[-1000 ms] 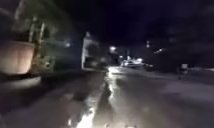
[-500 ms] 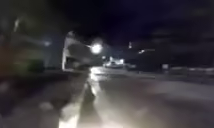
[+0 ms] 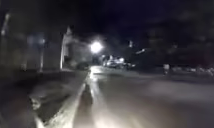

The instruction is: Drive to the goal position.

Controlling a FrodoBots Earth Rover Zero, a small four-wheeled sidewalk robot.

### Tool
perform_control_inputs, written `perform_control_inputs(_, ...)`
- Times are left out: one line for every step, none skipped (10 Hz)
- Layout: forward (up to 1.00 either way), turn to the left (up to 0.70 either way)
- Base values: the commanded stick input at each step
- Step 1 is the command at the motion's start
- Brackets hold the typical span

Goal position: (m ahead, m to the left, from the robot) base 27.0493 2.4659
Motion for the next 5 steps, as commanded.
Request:
perform_control_inputs(0.50, 0.00)
perform_control_inputs(0.50, 0.00)
perform_control_inputs(0.50, 0.00)
perform_control_inputs(0.50, 0.00)
perform_control_inputs(0.50, 0.00)
